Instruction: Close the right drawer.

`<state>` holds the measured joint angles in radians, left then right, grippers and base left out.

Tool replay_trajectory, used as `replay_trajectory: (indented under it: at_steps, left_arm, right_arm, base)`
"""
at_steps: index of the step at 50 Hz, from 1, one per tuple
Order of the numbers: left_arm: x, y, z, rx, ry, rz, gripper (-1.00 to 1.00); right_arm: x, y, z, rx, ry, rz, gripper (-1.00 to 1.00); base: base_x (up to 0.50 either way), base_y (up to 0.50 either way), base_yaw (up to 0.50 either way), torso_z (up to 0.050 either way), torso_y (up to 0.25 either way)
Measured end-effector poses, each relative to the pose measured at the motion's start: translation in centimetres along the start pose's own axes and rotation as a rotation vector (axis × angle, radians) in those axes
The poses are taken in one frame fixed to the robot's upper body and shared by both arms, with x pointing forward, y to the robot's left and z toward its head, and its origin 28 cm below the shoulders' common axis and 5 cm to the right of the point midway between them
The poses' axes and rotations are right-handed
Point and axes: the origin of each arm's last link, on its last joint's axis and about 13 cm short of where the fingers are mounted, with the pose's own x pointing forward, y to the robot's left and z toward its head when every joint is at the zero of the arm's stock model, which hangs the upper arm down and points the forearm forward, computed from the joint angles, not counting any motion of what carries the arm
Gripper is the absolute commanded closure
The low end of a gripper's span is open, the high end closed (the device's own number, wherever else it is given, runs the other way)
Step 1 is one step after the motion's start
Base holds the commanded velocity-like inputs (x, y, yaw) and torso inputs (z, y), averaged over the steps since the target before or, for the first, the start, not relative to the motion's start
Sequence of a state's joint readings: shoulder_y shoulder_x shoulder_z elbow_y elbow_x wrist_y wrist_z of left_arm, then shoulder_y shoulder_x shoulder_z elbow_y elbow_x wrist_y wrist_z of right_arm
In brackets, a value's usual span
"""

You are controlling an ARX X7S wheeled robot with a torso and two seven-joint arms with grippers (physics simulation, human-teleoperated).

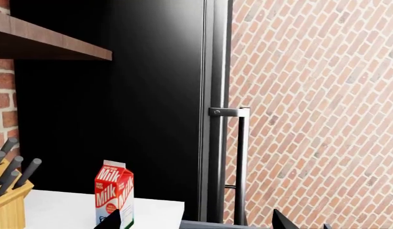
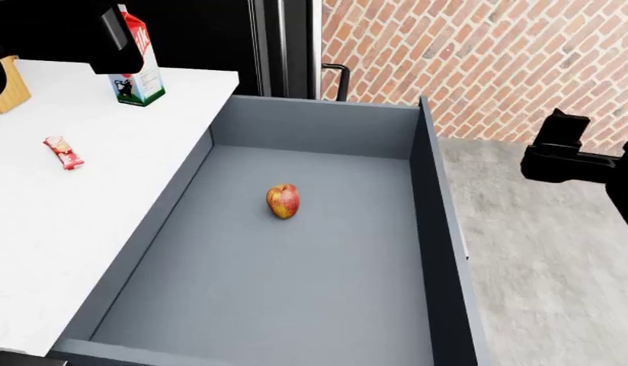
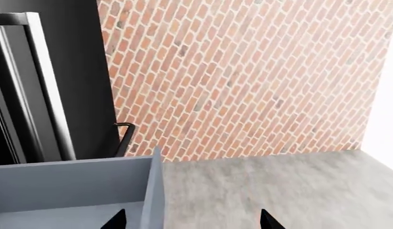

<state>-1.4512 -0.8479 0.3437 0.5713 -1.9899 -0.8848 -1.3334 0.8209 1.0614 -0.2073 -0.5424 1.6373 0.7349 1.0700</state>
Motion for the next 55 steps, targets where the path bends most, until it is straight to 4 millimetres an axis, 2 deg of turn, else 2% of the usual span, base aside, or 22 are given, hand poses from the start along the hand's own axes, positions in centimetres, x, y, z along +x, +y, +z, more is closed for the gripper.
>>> replay_trajectory:
  at_steps: [30,55]
  left_arm:
    - [0.0,0.0,0.0,0.0,0.0,-0.002,-1.0]
    - [0.0,-0.1,-0.1,0.001,0.0,-0.004,-1.0]
  right_arm:
    - [1.9,-2.6,-3.4,0.069,0.256,-0.093,-1.0]
    - [3.4,-3.4,-6.9,0.028,0.464,-0.155,-1.0]
  base:
    - [0.0,0.0,0.0,0.0,0.0]
    - [0.0,0.0,0.0,0.0,0.0]
